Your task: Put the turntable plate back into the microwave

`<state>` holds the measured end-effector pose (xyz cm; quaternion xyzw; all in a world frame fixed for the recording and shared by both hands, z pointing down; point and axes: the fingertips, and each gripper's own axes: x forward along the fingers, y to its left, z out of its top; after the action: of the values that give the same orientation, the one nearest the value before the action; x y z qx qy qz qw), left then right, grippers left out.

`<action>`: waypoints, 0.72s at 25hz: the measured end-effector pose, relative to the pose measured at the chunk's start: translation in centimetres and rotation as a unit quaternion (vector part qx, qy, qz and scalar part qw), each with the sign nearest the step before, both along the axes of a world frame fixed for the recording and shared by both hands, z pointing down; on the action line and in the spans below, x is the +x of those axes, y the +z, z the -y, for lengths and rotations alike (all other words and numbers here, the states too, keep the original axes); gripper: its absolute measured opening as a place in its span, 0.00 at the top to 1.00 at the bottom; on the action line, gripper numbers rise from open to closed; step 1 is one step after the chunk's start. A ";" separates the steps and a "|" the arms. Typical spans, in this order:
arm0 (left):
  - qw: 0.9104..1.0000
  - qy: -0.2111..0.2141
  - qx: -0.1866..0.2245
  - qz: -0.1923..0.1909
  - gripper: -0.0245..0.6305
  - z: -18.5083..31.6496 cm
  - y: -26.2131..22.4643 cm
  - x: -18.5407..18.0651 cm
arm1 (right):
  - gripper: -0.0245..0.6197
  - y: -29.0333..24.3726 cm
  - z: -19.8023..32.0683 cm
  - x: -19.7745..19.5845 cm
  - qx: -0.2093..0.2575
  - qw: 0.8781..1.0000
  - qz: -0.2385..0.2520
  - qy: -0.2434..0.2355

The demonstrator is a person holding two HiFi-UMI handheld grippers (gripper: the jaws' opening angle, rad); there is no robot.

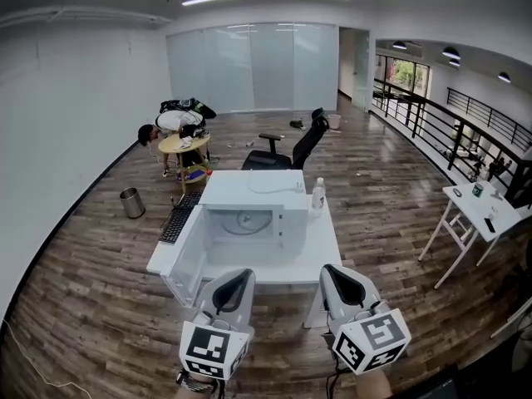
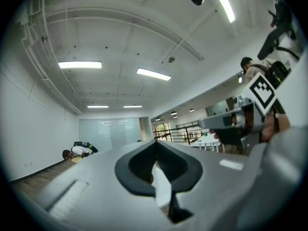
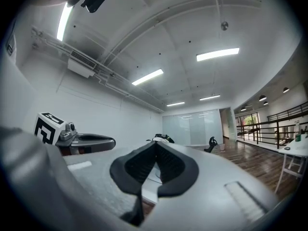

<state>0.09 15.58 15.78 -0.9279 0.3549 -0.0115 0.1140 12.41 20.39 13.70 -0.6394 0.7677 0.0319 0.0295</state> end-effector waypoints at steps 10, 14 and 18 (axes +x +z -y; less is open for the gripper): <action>1.000 -0.005 -0.013 -0.012 0.96 0.2 0.1 -1.6 | 0.96 0.2 -0.1 -1.4 -0.004 1.000 -0.006 0.012; 1.000 -0.006 -0.012 -0.013 0.96 0.2 0.1 -2.1 | 0.96 0.3 -0.1 -1.9 -0.007 1.000 -0.009 0.012; 1.000 -0.004 -0.009 -0.016 0.96 0.3 0.2 -2.7 | 0.96 0.3 0.2 -2.6 -0.006 1.000 -0.011 0.010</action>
<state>-2.57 15.28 15.97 -0.9274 0.3606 -0.0007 0.0997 9.86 20.22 13.95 -0.6466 0.7619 0.0348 0.0168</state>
